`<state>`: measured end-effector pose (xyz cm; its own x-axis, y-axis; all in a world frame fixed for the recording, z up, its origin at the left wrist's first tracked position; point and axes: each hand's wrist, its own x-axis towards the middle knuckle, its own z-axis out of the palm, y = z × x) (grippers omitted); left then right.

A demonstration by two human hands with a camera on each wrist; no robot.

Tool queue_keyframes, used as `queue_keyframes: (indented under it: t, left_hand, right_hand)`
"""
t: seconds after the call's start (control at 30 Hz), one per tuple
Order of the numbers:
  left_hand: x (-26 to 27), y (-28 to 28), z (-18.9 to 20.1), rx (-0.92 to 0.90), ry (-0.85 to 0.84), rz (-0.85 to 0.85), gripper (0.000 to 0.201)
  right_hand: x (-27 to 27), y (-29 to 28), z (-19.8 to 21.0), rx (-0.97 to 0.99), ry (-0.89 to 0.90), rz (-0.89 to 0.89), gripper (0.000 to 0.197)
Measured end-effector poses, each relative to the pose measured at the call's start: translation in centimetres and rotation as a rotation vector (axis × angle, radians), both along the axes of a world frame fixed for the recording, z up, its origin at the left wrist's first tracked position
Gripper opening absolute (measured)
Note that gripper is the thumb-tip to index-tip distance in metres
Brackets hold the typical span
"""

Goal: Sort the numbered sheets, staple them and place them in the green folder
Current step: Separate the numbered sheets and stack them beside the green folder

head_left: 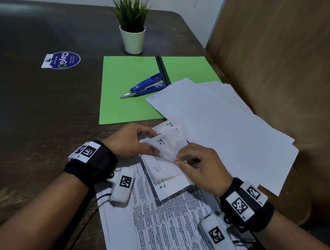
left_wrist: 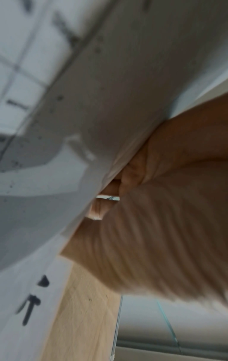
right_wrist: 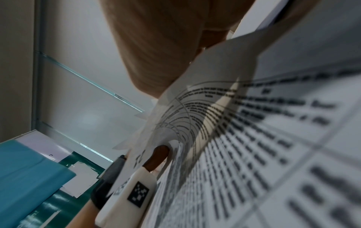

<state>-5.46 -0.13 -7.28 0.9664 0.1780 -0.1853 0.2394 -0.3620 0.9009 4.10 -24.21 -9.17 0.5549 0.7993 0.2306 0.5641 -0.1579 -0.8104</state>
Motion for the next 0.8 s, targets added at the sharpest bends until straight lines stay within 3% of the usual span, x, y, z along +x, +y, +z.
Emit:
queue_keyframes:
  t: [0.2,0.33,0.47,0.5,0.63,0.8]
  left_hand:
    - [-0.05,0.10,-0.13,-0.001,-0.003,-0.002,0.034]
    - [-0.14,0.14,-0.20,-0.002,-0.008,-0.005,0.035]
    - [-0.20,0.04,0.03,-0.025,-0.011,-0.011,0.036]
    - [-0.22,0.04,0.08,-0.029,-0.009,-0.013,0.037]
    - [-0.21,-0.04,0.19,-0.018,-0.020,-0.022,0.037]
    - [-0.13,0.00,0.01,-0.039,0.015,0.009,0.027]
  right_hand:
    - [-0.24,0.05,0.20,-0.024,-0.115,-0.028,0.005]
    - [-0.59,0.04,0.53,-0.030,-0.027,-0.001,0.011]
    - [-0.76,-0.10,0.83,-0.062,0.114,0.022,0.064]
    - [-0.78,-0.11,0.78,-0.068,0.112,0.028,0.066]
    - [-0.78,-0.08,0.53,-0.042,-0.010,0.057,0.025]
    - [-0.81,0.13,0.69,-0.028,0.137,0.027,0.012]
